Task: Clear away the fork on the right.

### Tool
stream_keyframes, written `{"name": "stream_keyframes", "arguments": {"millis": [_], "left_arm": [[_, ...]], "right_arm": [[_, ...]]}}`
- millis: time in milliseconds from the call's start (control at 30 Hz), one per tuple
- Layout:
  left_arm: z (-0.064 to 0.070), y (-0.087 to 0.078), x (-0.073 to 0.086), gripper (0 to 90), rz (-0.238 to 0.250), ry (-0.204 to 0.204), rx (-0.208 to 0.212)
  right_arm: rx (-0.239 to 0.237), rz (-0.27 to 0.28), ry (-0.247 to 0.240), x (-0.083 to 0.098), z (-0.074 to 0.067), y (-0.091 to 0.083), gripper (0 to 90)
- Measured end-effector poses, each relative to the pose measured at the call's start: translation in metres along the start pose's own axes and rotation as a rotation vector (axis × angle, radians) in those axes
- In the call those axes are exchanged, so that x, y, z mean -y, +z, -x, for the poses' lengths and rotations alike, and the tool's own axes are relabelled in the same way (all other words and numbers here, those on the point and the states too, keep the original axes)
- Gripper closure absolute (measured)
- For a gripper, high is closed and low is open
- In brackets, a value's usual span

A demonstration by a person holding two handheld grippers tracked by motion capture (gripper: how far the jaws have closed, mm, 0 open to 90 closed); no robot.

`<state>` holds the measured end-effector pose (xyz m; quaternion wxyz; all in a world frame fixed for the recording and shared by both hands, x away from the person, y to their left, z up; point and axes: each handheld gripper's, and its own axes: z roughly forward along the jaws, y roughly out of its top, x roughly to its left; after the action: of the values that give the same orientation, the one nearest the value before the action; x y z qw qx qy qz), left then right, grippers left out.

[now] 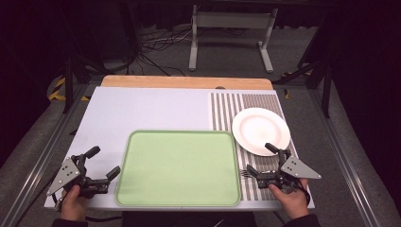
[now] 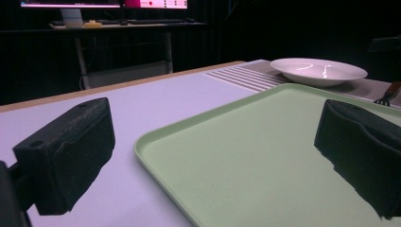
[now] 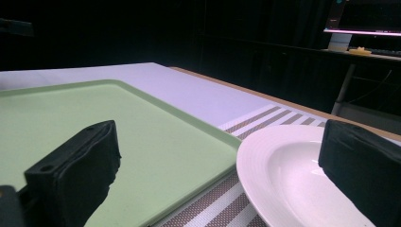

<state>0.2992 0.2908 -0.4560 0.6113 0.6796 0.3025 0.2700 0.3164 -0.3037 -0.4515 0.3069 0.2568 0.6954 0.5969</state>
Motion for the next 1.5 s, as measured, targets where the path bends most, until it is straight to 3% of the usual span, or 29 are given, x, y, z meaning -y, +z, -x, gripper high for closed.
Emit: {"name": "stream_keyframes", "arguments": {"millis": [733, 900, 1033, 1500], "left_arm": [[0.0, 0.0, 0.0, 0.1, 0.002, 0.002, 0.002], [0.0, 0.0, 0.0, 0.1, 0.0, 0.0, 0.0], [0.0, 0.0, 0.0, 0.1, -0.001, 0.003, 0.002], [0.0, 0.0, 0.0, 0.1, -0.002, 0.001, -0.002]], "right_arm": [[-0.006, 0.003, 0.002, 0.0, 0.0, 0.0, 0.7], [-0.003, 0.014, 0.037, 0.0, 0.001, 0.0, 0.6], [-0.001, 0.02, 0.034, -0.001, 0.003, 0.0, 0.5], [-0.011, 0.028, 0.059, -0.02, 0.011, 0.012, 0.4]]}}
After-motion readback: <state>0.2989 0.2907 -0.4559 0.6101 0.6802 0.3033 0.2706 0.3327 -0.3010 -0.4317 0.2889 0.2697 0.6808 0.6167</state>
